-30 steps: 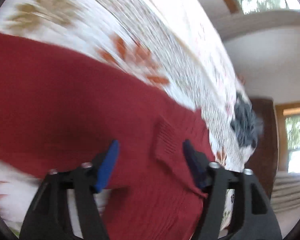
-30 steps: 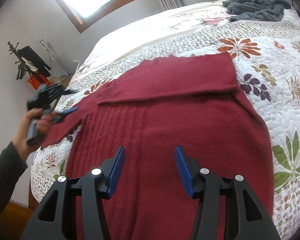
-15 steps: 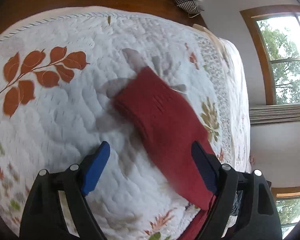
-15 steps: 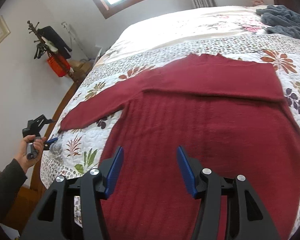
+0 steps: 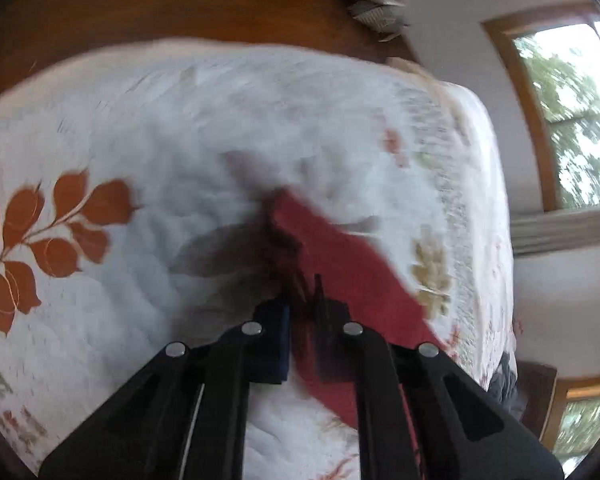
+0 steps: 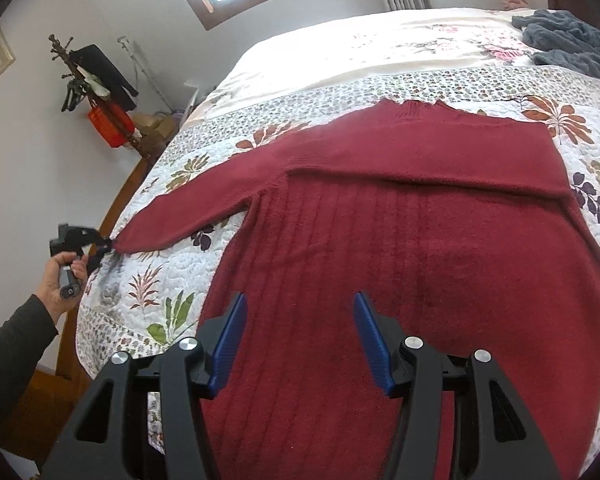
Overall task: Fold small clothes
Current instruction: 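Grasp the other sweater sleeve cuff with the left gripper, then fold the held sleeve across the sweater body with the left gripper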
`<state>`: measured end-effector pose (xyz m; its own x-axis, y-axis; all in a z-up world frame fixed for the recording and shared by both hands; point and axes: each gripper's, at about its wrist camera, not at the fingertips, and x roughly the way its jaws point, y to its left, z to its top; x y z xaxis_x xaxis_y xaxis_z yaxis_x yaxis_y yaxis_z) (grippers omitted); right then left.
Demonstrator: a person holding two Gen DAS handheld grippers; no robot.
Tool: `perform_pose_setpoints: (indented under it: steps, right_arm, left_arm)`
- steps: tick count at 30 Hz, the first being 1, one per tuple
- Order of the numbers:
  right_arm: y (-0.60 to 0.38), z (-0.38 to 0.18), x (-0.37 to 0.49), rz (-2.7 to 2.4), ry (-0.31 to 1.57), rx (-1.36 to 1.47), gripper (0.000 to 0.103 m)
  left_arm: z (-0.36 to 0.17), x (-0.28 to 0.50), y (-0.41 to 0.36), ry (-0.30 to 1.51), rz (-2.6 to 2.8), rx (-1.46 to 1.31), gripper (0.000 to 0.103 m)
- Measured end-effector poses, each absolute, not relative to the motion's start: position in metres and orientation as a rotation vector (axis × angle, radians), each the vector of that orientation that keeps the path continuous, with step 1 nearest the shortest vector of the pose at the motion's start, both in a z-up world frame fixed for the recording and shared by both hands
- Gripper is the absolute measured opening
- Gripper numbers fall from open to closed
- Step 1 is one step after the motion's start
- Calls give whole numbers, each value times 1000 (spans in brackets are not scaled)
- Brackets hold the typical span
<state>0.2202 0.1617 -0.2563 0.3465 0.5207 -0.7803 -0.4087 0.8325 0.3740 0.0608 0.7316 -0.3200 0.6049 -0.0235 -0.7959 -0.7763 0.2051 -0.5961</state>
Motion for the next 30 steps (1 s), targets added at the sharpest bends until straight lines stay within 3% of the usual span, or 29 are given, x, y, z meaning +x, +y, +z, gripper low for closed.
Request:
perform_pose_setpoints:
  steps: [8, 13, 20, 30]
  right_arm:
    - [151, -237, 223, 618, 1019, 136, 56]
    - [137, -229, 225, 615, 1001, 156, 56]
    - [116, -234, 238, 584, 996, 167, 56]
    - [99, -260, 283, 552, 1033, 189, 56]
  left_arm:
    - [-194, 142, 648, 692, 306, -1027, 6]
    - [-157, 192, 571, 701, 151, -915, 6]
    - [-178, 260, 473, 791, 16, -823, 6]
    - [-282, 345, 361, 998, -102, -717, 6]
